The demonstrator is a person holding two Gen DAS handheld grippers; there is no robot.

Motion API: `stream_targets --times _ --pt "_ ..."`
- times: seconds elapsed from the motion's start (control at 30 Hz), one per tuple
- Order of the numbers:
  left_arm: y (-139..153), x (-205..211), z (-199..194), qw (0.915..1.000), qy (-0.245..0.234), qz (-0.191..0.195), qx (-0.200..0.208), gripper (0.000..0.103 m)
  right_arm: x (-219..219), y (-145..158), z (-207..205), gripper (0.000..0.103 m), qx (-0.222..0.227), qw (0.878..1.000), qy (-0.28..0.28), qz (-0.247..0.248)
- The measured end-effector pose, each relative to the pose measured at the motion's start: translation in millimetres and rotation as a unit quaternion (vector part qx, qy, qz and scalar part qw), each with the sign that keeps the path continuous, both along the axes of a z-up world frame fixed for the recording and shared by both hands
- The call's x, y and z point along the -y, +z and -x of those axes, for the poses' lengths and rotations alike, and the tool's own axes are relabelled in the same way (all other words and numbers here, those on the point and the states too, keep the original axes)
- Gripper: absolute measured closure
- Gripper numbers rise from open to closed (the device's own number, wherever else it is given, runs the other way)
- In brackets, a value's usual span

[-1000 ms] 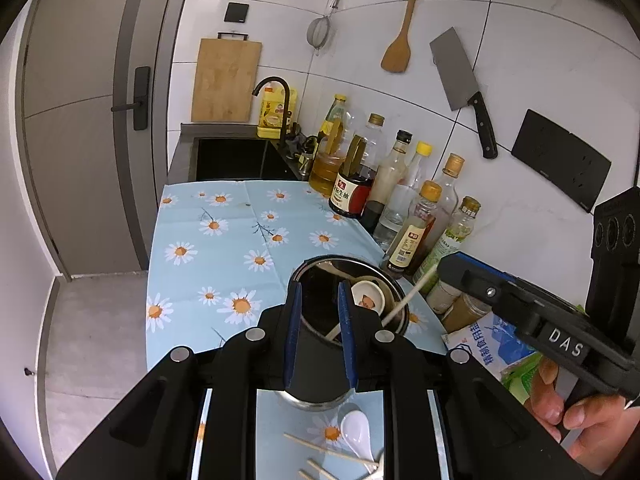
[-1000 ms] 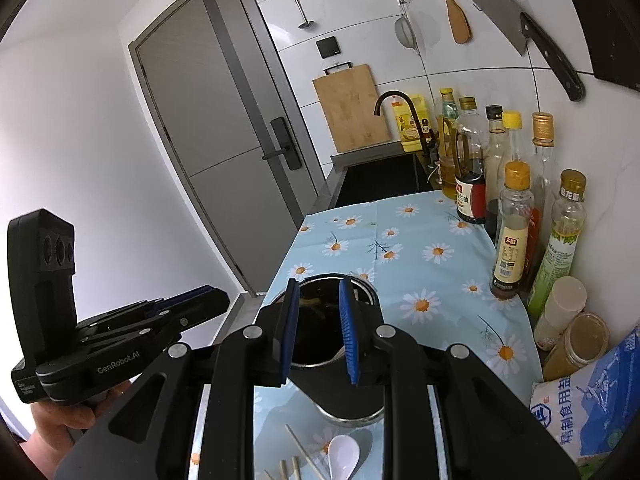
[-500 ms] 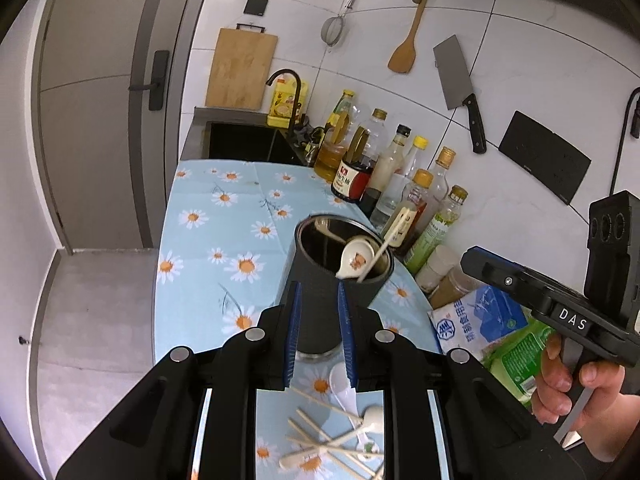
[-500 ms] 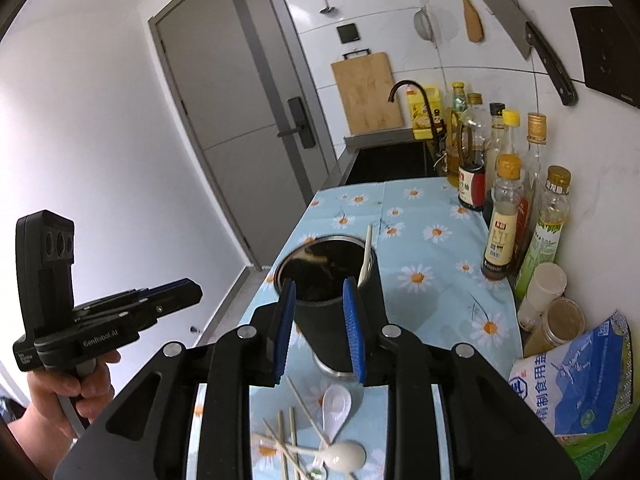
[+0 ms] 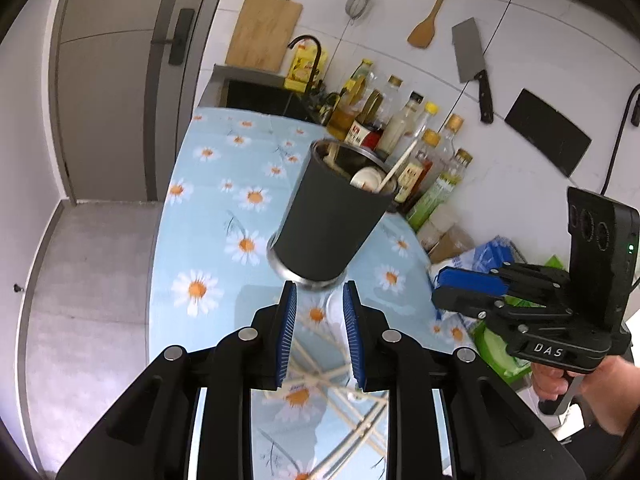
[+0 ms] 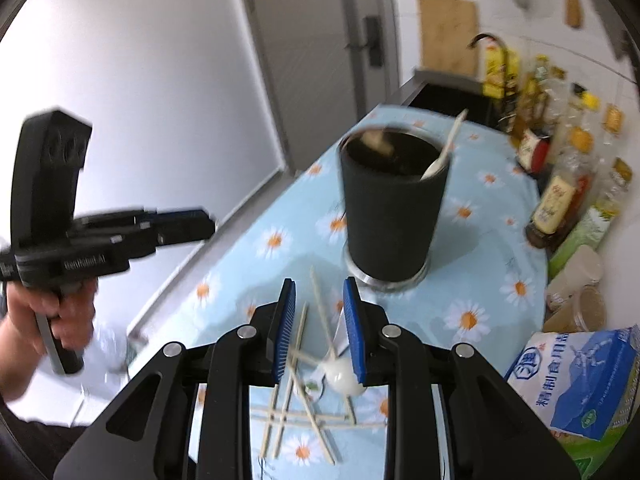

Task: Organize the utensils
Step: 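Grasp another wooden chopstick with the right tool while the left tool returns to the utensils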

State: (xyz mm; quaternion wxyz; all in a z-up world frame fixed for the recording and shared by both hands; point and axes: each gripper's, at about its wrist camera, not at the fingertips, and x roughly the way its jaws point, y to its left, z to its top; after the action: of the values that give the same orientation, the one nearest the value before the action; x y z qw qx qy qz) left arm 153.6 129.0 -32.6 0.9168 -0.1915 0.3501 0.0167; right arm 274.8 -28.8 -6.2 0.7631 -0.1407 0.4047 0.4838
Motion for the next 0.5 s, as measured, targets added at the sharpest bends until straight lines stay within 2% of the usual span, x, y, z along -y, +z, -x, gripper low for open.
stream_targets --times 0.3,0.4,0.5 --pt "-27 -1 31 0.9994 0.021 0.009 -0.028 0.08 -25 -50 17 0.077 -0.022 0.991 0.088 0.101" --pt "-38 -3 43 0.9988 0.029 0.017 -0.035 0.08 -36 -70 22 0.077 -0.04 0.982 0.123 0.141" --pt "-50 -5 52 0.998 0.038 0.027 -0.043 0.08 -46 -93 28 0.077 -0.048 0.967 0.161 0.191"
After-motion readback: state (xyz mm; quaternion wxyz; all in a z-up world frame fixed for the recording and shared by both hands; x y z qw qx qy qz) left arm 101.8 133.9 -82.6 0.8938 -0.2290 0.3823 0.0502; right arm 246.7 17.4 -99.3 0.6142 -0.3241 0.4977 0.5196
